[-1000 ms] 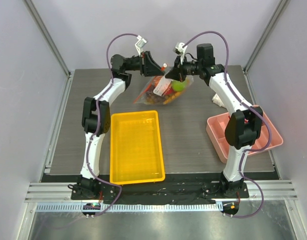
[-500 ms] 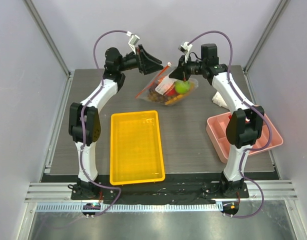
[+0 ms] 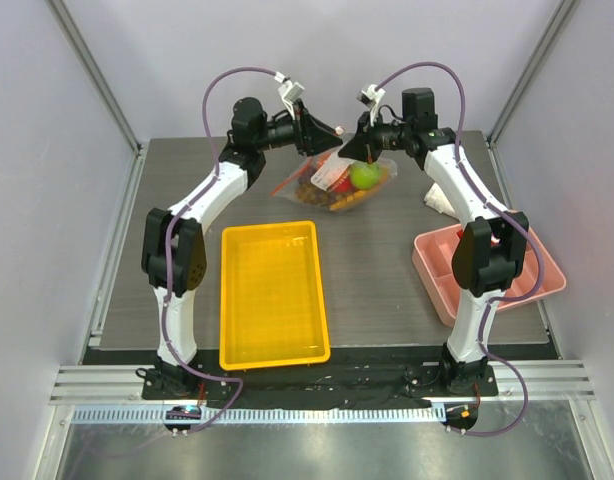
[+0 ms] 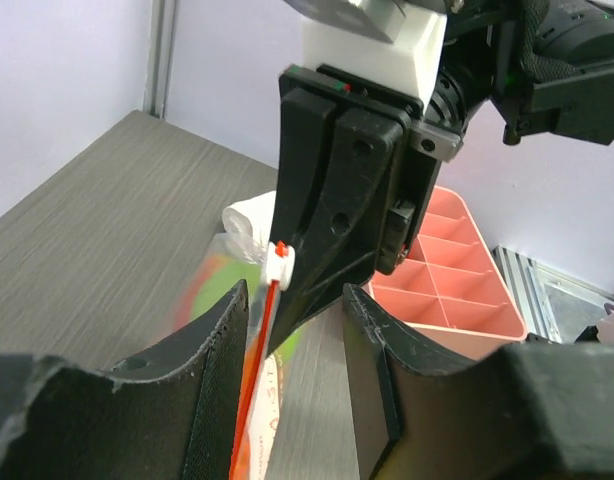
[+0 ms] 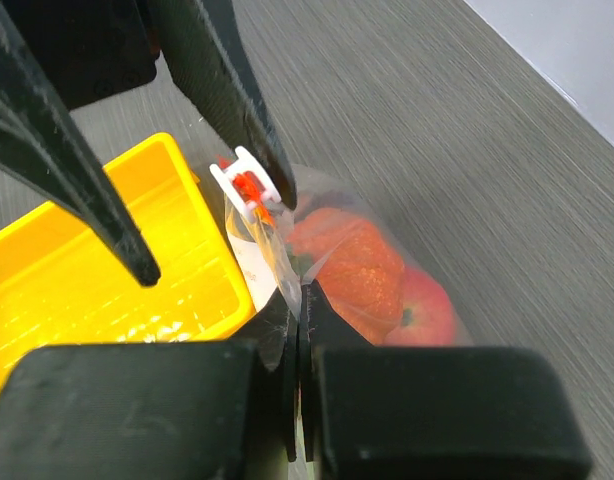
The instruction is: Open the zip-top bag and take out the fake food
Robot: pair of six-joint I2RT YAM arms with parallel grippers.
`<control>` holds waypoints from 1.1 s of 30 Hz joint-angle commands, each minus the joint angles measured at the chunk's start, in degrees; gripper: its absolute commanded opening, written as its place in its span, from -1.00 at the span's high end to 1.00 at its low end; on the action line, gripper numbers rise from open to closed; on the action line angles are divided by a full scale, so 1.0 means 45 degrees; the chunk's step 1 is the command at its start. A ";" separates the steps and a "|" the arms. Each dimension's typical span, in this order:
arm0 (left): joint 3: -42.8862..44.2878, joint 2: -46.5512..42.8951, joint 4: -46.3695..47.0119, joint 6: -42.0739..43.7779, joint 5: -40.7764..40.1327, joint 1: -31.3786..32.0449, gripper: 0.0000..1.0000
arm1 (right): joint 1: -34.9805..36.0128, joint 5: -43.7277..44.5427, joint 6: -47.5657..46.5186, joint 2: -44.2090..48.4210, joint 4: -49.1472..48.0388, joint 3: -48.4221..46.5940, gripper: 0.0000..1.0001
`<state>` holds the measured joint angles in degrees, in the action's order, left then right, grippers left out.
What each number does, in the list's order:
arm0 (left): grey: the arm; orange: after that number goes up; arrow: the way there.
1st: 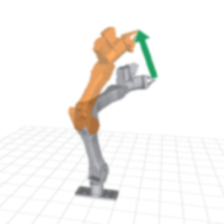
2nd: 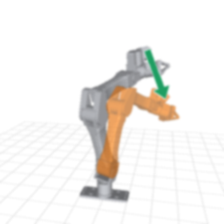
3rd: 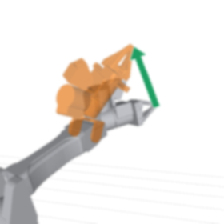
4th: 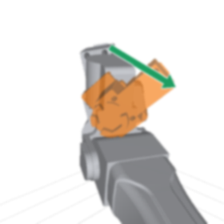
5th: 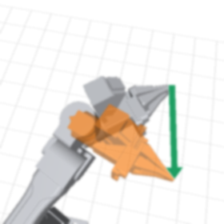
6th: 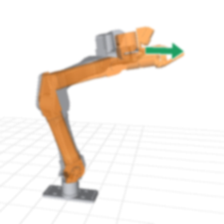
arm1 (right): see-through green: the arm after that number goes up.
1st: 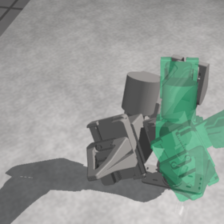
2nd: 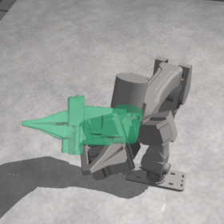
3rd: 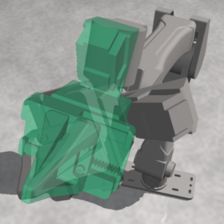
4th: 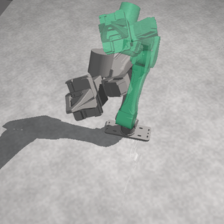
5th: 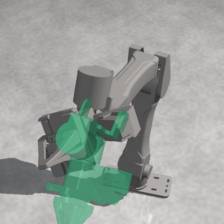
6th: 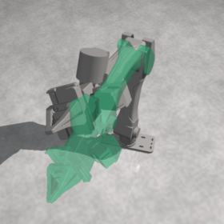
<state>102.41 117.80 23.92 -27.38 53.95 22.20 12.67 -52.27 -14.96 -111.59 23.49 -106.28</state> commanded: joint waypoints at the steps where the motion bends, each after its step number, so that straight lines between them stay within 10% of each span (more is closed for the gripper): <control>1: 0.1050 0.0189 0.0055 0.0166 0.0002 -0.0089 0.18 | 0.0056 -0.0552 -0.0132 0.0696 -0.0375 -0.0426 0.97; 14: 0.1715 0.0756 0.0250 -0.0361 0.0549 -0.0108 0.42 | 0.0037 -0.0786 -0.0113 0.0658 -0.0336 -0.0562 0.97; 18: 0.1696 0.0698 0.0368 -0.0440 0.0472 -0.0089 0.95 | 0.0037 -0.0787 -0.0132 0.0696 -0.0317 -0.0504 0.97; 22: 0.1578 0.0522 0.0640 -0.0596 0.0373 -0.0088 0.99 | 0.0056 -0.0669 0.0004 0.0580 -0.0297 -0.0542 0.97; 26: 0.1598 0.0424 0.0660 -0.0733 0.0627 -0.0089 1.00 | 0.0076 -0.0513 0.0258 0.0248 -0.0220 -0.1010 0.31; 33: 0.1733 0.0424 0.0680 -0.0928 0.0959 -0.0050 0.99 | 0.0212 -0.0572 0.0258 -0.0182 -0.0238 -0.1498 0.11</control>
<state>107.79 121.38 23.73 -30.22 56.23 21.93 12.78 -53.54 -14.35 -111.79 24.49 -109.14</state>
